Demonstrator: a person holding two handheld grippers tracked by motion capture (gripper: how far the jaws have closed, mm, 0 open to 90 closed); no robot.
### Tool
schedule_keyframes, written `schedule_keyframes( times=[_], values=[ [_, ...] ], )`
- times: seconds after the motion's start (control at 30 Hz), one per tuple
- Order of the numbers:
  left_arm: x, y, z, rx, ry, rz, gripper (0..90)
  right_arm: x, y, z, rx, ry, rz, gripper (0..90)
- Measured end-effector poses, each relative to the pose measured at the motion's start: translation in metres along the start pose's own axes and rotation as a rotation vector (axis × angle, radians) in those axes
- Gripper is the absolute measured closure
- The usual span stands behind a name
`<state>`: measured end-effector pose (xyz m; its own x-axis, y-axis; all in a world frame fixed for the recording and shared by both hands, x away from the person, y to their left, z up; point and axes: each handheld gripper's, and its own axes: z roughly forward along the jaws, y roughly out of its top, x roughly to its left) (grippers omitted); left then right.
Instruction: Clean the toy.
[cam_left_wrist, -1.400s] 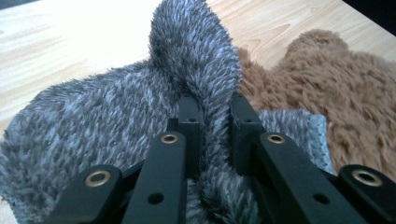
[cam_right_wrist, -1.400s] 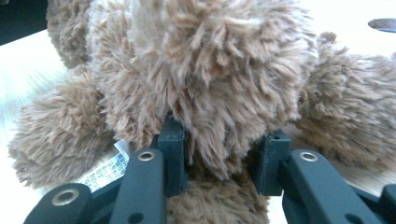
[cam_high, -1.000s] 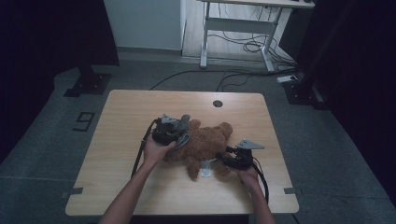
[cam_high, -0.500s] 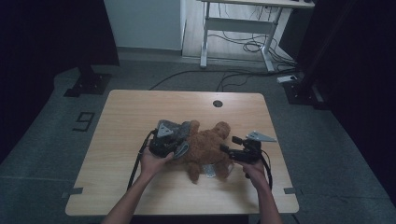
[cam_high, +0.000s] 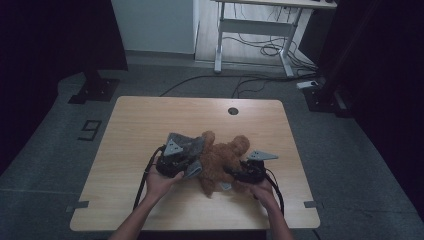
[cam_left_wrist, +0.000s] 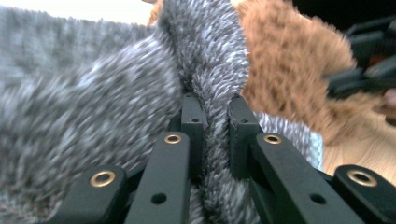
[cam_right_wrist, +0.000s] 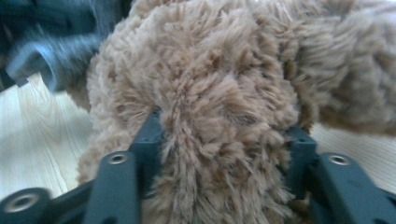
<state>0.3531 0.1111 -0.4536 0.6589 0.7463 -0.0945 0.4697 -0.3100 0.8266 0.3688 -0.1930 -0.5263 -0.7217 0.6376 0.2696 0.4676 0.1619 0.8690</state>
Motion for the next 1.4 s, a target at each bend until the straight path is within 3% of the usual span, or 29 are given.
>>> schedule_keyframes(
  times=[0.1,0.27,0.3,0.37,0.47,0.53,0.6,0.63,0.77,0.9,1.07,1.17,1.23,1.4],
  values=[
    [-0.008,0.02,-0.002,-0.036,-0.016,0.007,79.9,0.002,-0.002,0.0,-0.01,-0.006,-0.021,52.8],
    [-0.043,0.06,0.018,-0.055,-0.072,0.061,79.6,0.002,-0.003,0.0,-0.021,-0.014,-0.029,55.5],
    [-0.054,0.068,0.03,-0.039,-0.066,0.085,79.6,0.002,-0.003,0.0,-0.021,-0.018,-0.034,55.8],
    [-0.066,0.077,0.053,0.004,-0.078,0.091,79.5,0.005,-0.004,0.0,-0.028,-0.032,-0.053,56.3],
    [-0.07,0.076,0.088,0.117,-0.064,0.096,79.4,0.009,-0.005,-0.001,-0.041,-0.061,-0.097,57.4],
    [-0.066,0.067,0.101,0.147,-0.069,0.073,79.2,0.011,-0.006,-0.002,-0.041,-0.072,-0.123,58.2],
    [-0.056,0.062,0.101,0.115,-0.107,0.007,79.3,0.01,-0.006,-0.002,-0.036,-0.079,-0.129,58.9],
    [-0.054,0.061,0.098,0.114,-0.11,0.001,79.3,0.01,-0.006,-0.002,-0.041,-0.074,-0.128,59.0],
    [-0.044,0.06,0.082,0.121,-0.059,0.017,79.3,0.01,-0.006,-0.002,-0.043,-0.071,-0.125,59.1],
    [-0.025,0.051,0.066,0.128,-0.009,0.001,79.4,0.008,-0.006,-0.002,-0.046,-0.067,-0.117,59.0],
    [-0.007,0.04,0.045,0.094,0.006,-0.02,79.5,0.006,-0.007,-0.002,-0.056,-0.06,-0.094,59.0],
    [0.006,0.037,0.028,0.076,0.062,-0.017,79.5,0.005,-0.007,-0.002,-0.058,-0.059,-0.087,59.0],
    [0.018,0.034,0.021,0.074,0.088,-0.039,79.4,0.005,-0.007,-0.003,-0.059,-0.057,-0.081,59.0],
    [0.044,0.018,0.006,0.06,0.104,-0.099,79.5,0.004,-0.007,-0.003,-0.061,-0.053,-0.074,58.9]
  ],
)
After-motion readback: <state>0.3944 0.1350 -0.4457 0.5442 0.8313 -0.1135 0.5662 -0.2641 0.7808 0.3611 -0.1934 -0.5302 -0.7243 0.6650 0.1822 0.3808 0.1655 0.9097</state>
